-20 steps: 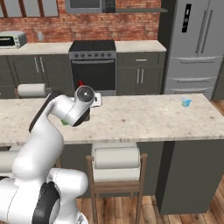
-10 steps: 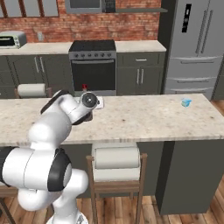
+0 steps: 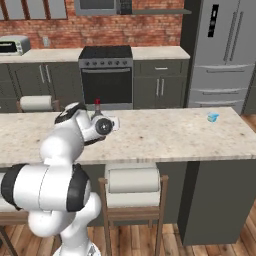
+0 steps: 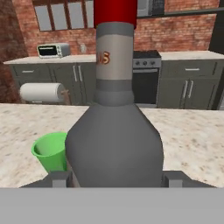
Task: Open the cabinet directly in front. Then move the liquor and the cup to the dining counter with the candle on it.
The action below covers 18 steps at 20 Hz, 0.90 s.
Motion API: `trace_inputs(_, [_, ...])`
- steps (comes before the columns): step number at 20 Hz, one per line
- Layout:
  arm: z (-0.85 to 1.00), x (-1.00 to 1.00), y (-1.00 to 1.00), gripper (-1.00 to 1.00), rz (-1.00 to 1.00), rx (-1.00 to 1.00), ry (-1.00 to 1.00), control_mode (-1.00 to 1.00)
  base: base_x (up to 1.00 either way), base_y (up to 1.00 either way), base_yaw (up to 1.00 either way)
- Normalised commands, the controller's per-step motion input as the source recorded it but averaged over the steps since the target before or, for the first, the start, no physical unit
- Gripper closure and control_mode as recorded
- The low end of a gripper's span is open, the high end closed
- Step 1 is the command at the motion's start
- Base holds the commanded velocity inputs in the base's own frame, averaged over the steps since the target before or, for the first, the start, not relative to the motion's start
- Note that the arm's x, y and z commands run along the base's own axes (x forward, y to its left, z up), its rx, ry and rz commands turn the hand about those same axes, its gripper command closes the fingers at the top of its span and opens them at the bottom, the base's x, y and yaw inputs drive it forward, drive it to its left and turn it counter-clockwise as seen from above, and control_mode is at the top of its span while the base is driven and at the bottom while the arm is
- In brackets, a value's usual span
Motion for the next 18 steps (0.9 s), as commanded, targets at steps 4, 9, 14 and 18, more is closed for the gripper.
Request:
trace_inputs(4, [0.00, 0.55, 0.07, 1.00, 0.00, 0.00, 0.00, -1.00, 0.00, 0.00, 0.00])
trace_inputs(9, [-0.03, 0.52, 0.11, 1.00, 0.00, 0.00, 0.00, -1.00, 0.00, 0.00, 0.00])
trace_inputs(14, [-0.10, 0.32, 0.05, 1.00, 0.00, 0.00, 0.00, -1.00, 0.00, 0.00, 0.00])
trace_inputs(18, [-0.19, 0.07, 0.01, 1.00, 0.00, 0.00, 0.00, -1.00, 0.00, 0.00, 0.00])
